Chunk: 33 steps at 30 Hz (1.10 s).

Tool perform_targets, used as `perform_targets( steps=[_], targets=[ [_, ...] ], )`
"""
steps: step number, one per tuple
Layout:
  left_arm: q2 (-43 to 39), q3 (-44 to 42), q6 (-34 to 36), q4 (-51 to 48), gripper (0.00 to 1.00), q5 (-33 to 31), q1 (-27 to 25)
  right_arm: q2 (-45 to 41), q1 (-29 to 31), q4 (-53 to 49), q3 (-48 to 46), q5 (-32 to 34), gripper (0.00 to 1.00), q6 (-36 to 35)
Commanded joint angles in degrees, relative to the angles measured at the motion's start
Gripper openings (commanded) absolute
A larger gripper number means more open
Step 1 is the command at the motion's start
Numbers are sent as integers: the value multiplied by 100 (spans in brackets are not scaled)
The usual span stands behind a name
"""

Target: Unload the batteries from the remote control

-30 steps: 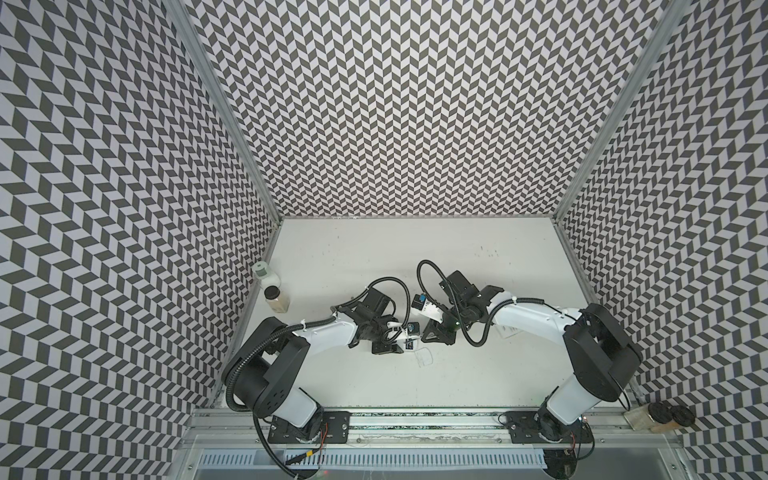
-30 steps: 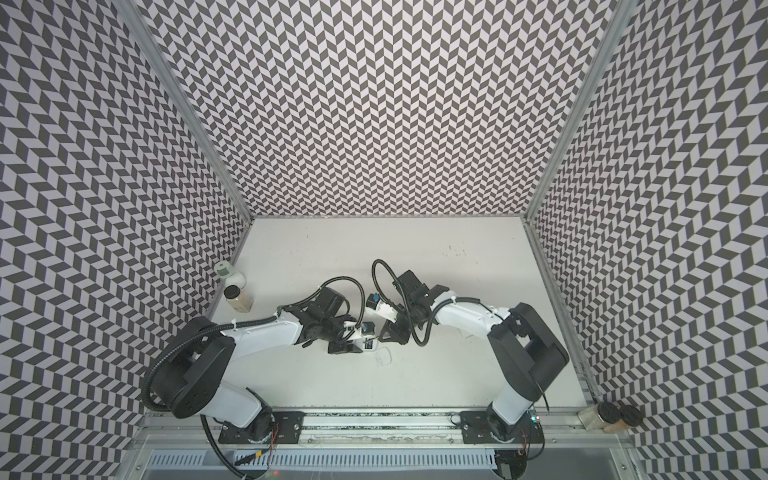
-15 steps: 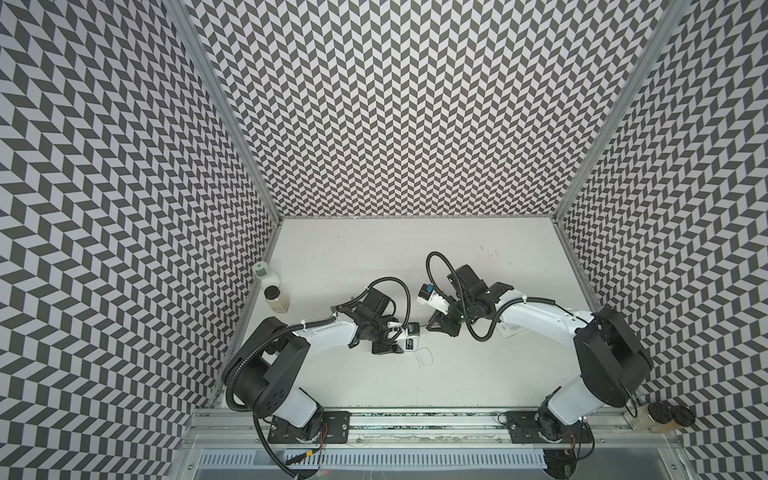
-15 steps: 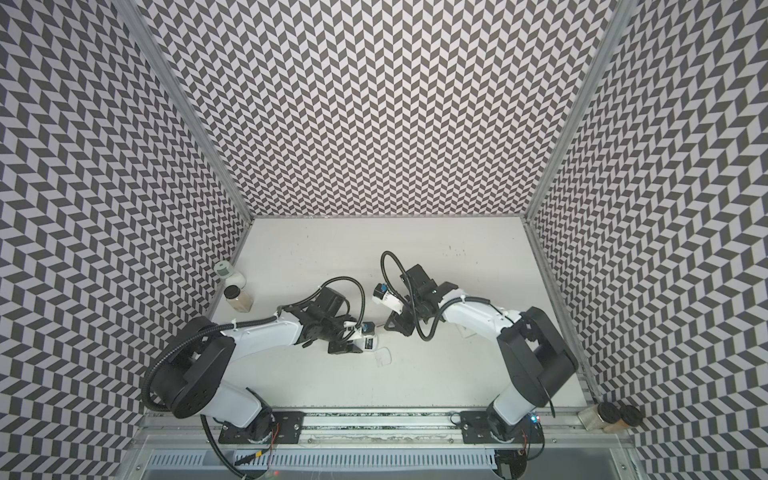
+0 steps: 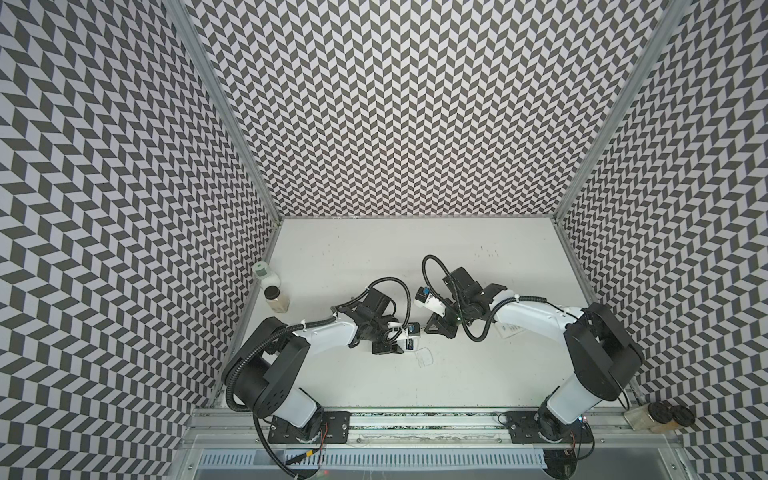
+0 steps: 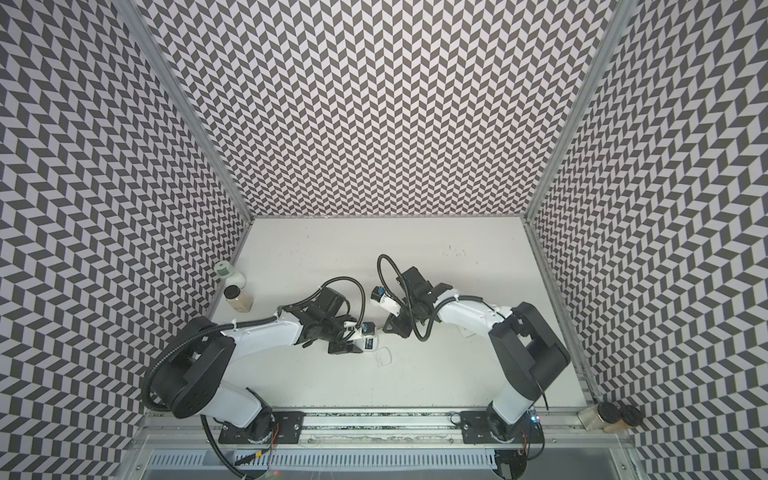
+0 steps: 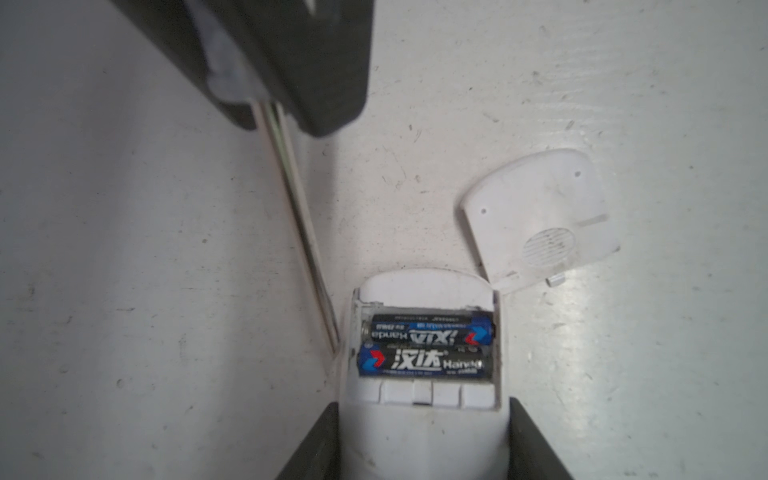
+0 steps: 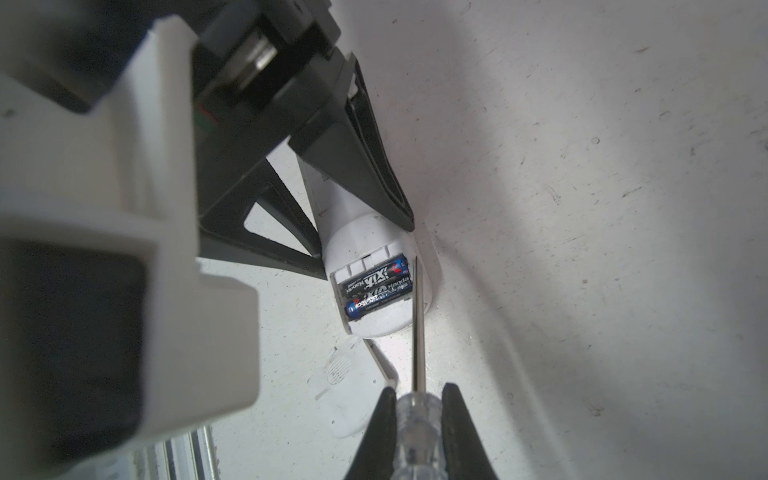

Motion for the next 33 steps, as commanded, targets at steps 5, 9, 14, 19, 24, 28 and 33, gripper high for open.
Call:
perform_targets(
  steps=[5, 9, 14, 19, 24, 28, 33],
  targets=[
    [-57, -31, 51, -169, 35, 161, -97, -75, 47, 227, 66, -250, 0, -49],
    [-56, -33, 51, -156, 35, 152, -100, -118, 43, 205, 28, -252, 0, -73],
    [-53, -28, 51, -164, 35, 159, -101, -127, 43, 145, 4, -205, 0, -117],
    [-42, -30, 51, -165, 35, 166, -105, -206, 43, 106, -55, -314, 0, -137],
    [-42, -17, 51, -172, 35, 160, -105, -185, 43, 101, -93, -271, 0, -126],
    [-46, -9, 51, -173, 35, 152, -105, -171, 43, 82, -94, -124, 0, -135],
    [-41, -12, 42, -180, 35, 163, -100, -144, 43, 130, -66, -15, 0, -76]
  ],
)
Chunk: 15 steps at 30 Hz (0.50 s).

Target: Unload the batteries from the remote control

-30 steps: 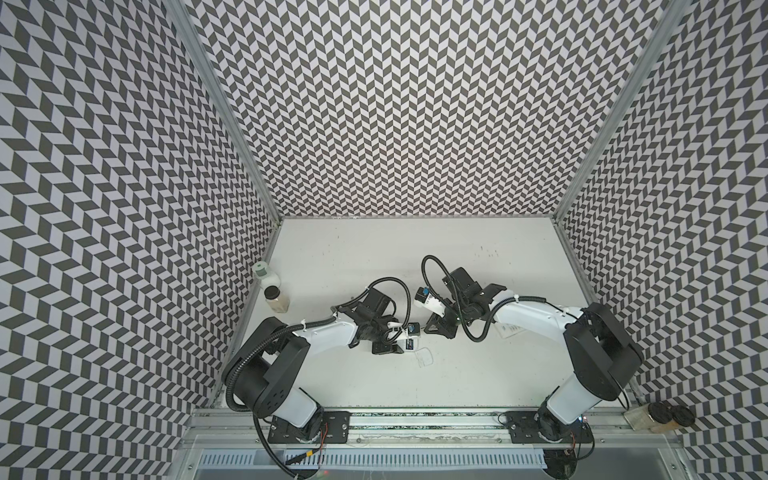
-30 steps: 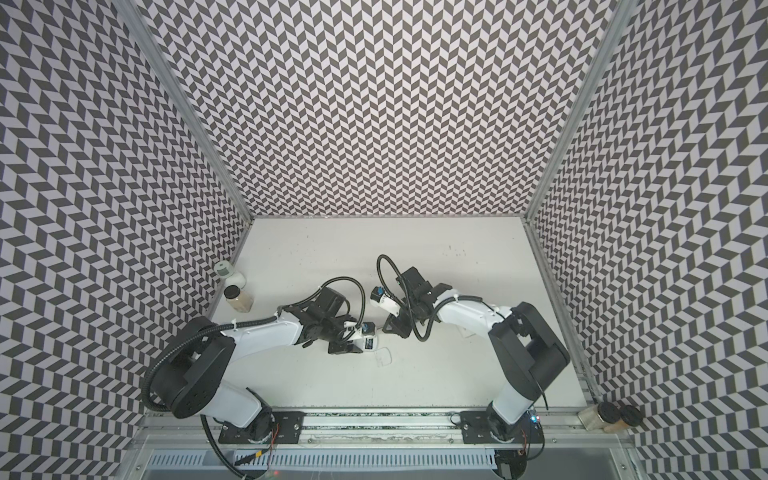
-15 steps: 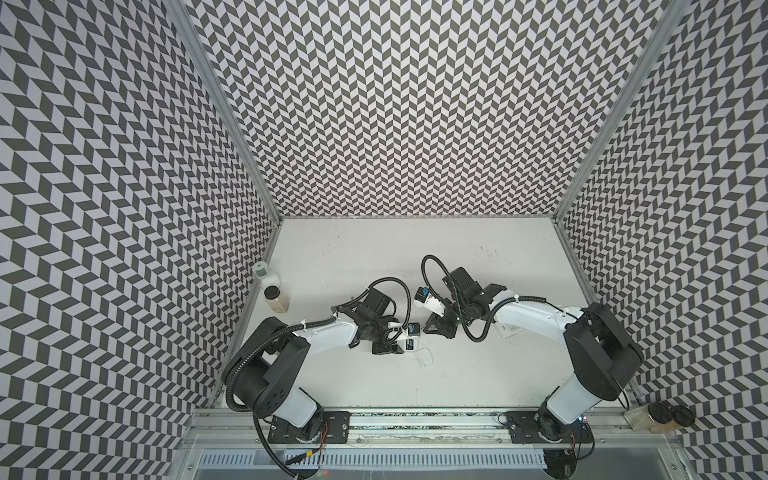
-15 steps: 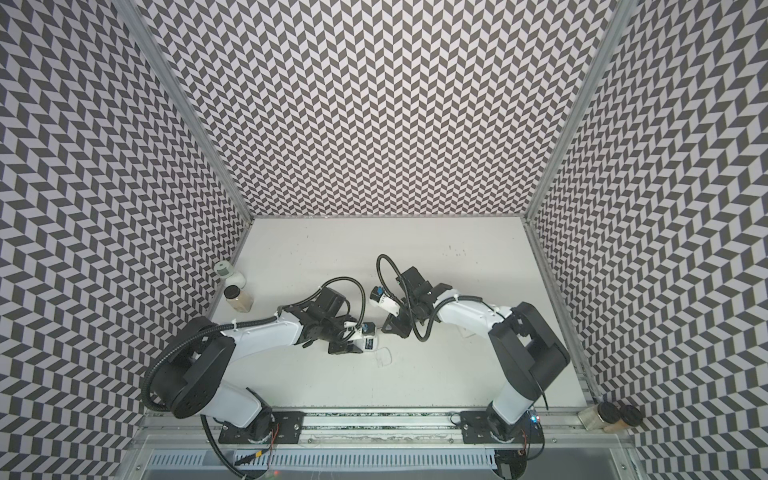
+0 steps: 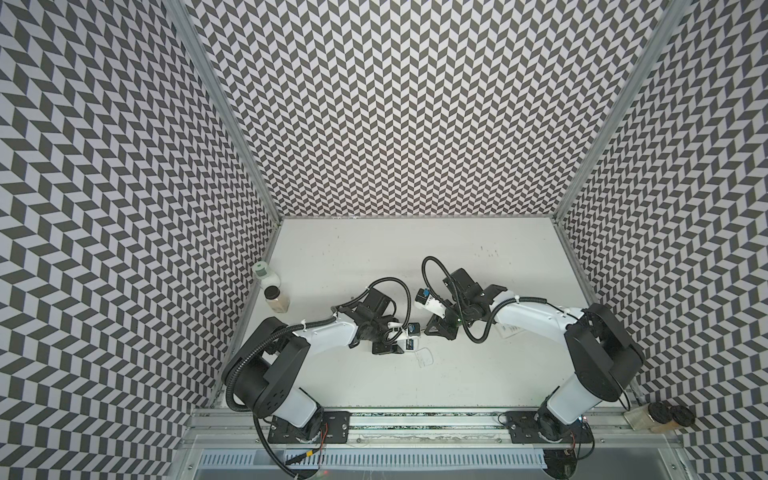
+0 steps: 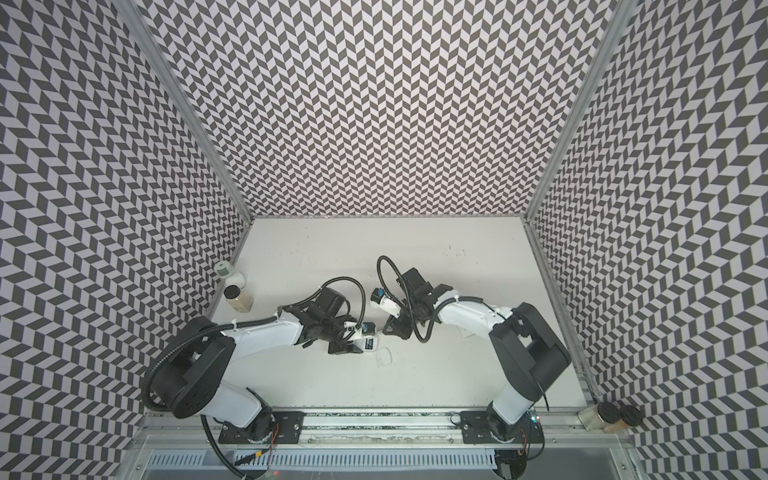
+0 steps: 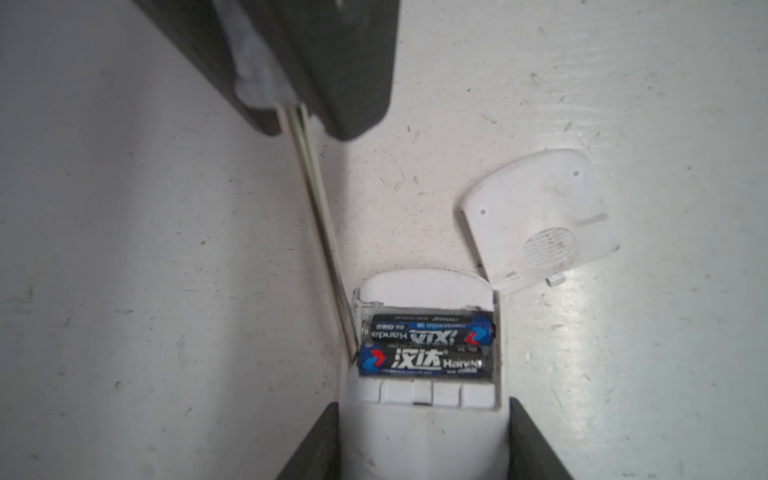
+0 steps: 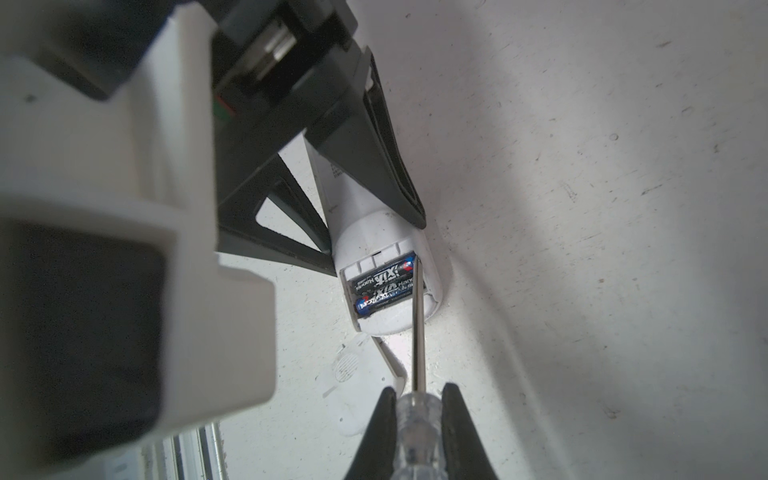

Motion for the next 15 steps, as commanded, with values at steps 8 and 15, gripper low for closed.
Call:
perform_targets(
  steps=[8, 15],
  targets=[
    [-54, -6, 45, -183, 35, 159, -95, -56, 35, 134, -4, 69, 0, -23],
    [-53, -10, 47, -180, 35, 159, -95, 44, 35, -122, 4, -211, 0, -32]
  ],
)
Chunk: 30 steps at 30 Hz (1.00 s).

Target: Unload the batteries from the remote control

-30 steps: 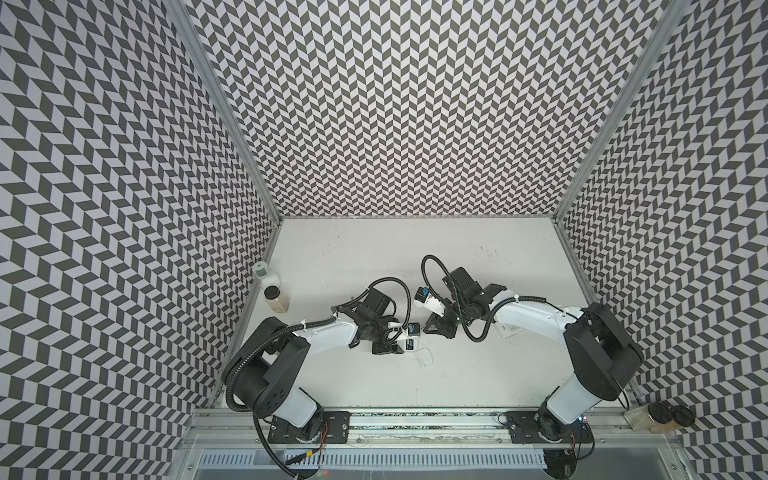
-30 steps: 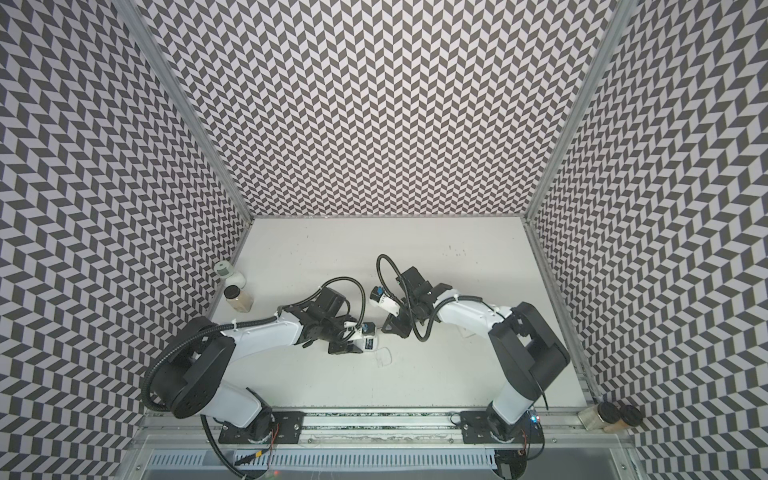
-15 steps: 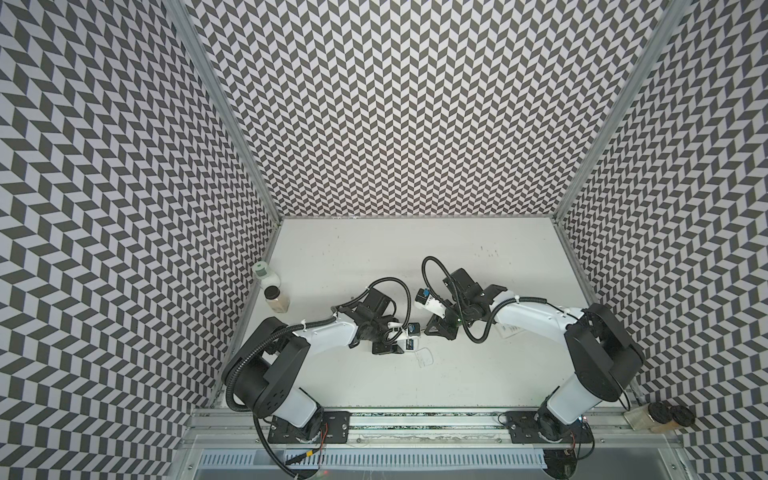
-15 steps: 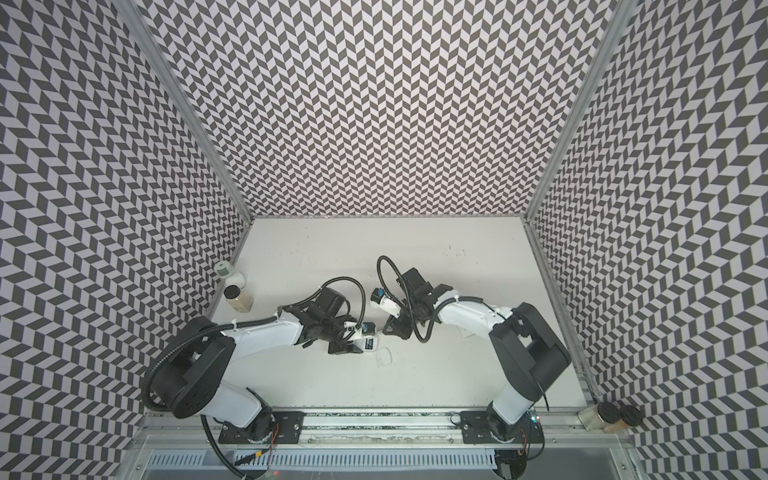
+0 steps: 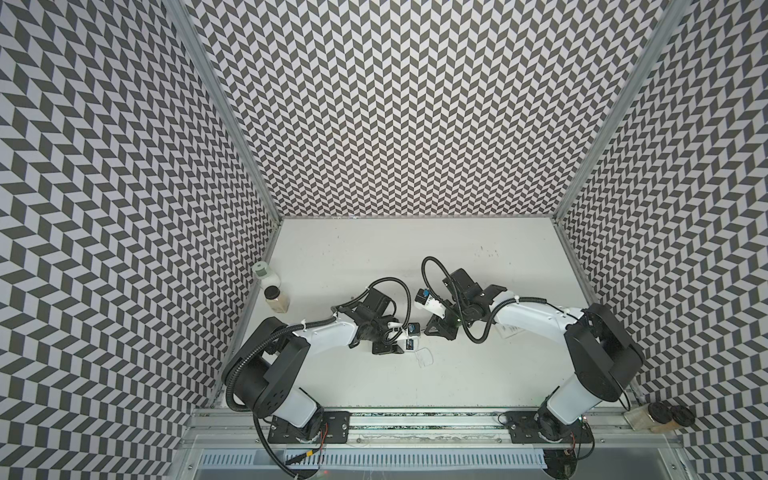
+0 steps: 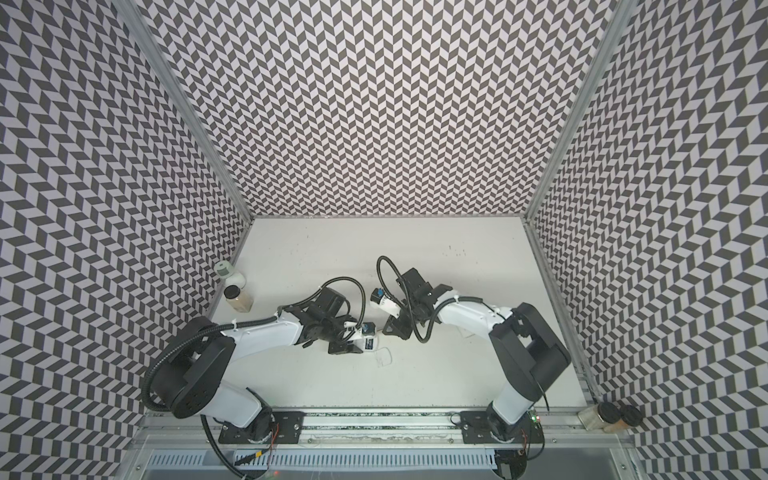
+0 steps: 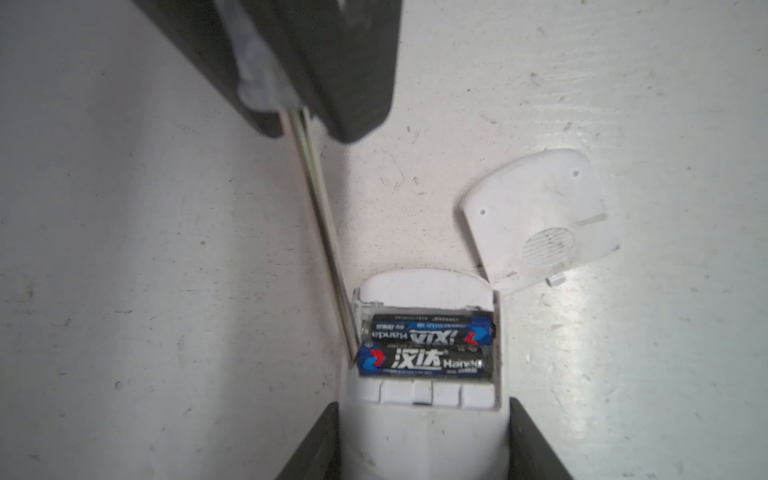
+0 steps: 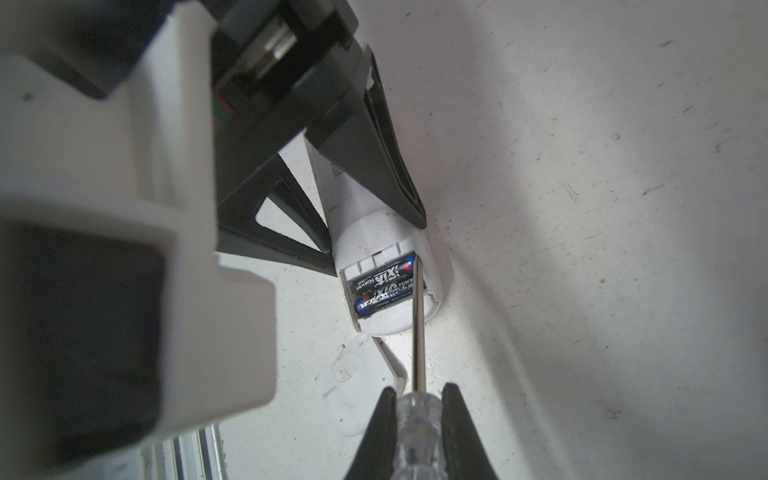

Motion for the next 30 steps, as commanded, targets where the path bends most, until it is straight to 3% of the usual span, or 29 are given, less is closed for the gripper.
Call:
perform_targets(
  steps=[1, 11, 21, 23, 26, 30],
  targets=[
    [-51, -15, 51, -180, 35, 159, -95, 64, 35, -136, 4, -269, 0, -26],
    [-58, -24, 52, -178, 35, 159, -94, 15, 12, -264, 59, -890, 0, 71],
    [-54, -19, 44, -178, 36, 150, -112, -181, -90, -167, 10, -836, 0, 106],
    [-54, -6, 41, -173, 40, 143, -112, -204, -152, -151, 59, -623, 0, 105],
    [-53, 11, 24, -173, 55, 115, -114, -356, -306, -3, 45, -505, 0, 152],
    [-43, 57, -34, -180, 65, 130, -152, -642, -533, 289, -120, -284, 0, 337]
  ],
)
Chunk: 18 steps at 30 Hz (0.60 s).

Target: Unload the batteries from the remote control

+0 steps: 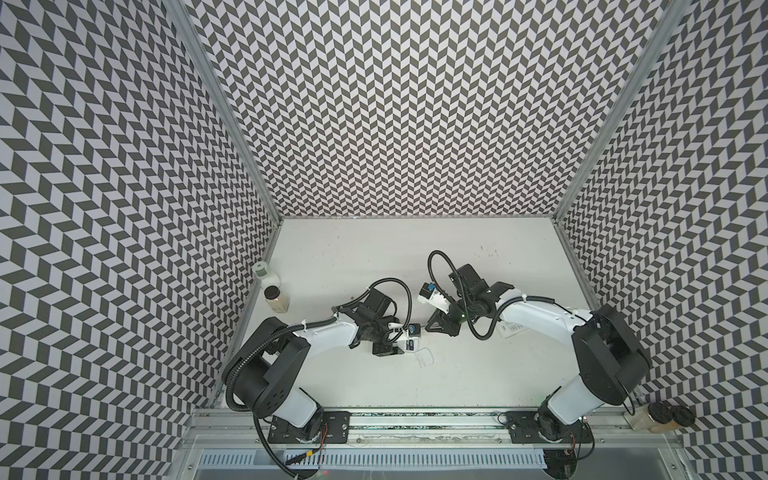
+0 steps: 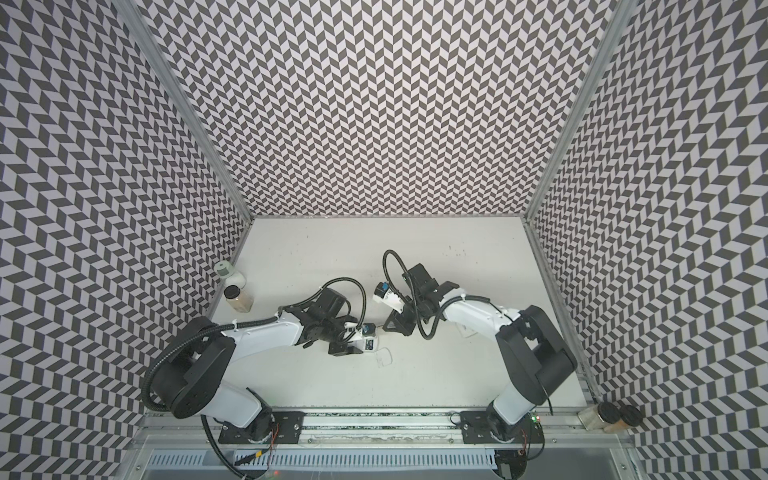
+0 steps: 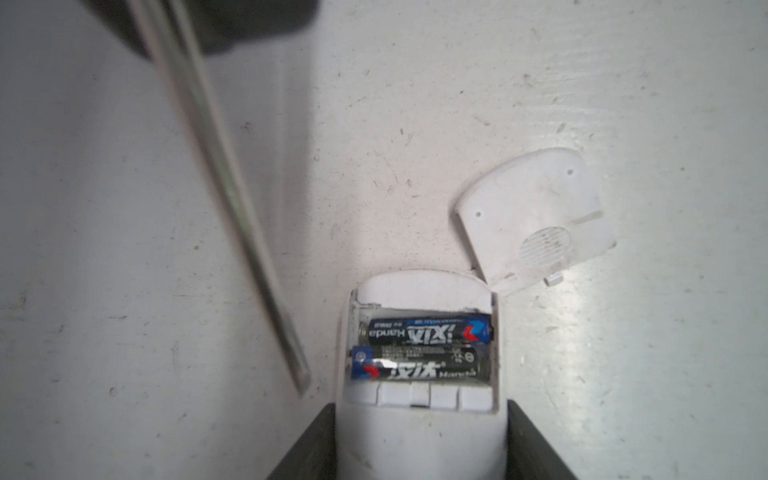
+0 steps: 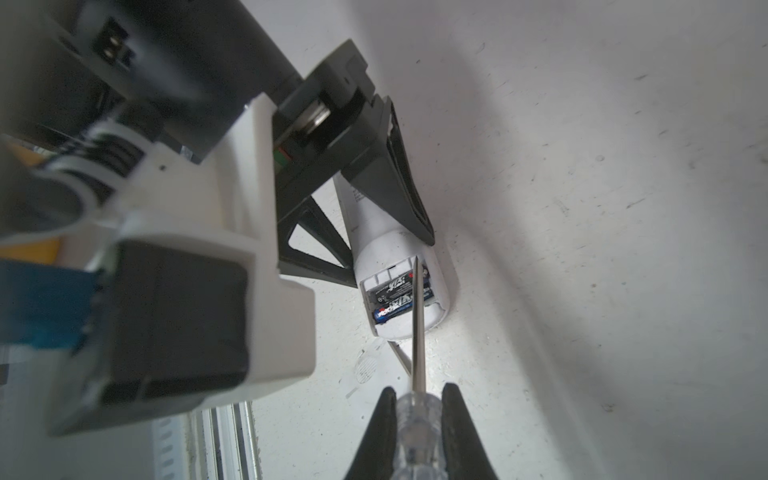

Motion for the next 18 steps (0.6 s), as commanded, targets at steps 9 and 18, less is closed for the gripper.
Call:
perform_targets(
  steps=[9, 18],
  targets=[
    [-54, -56, 26, -135, 62, 47, -132, -844, -256, 679, -537, 637, 0, 447],
    [-26, 498, -446, -694, 38, 222, -173, -1078, -251, 759, -794, 84, 0, 587]
  ],
)
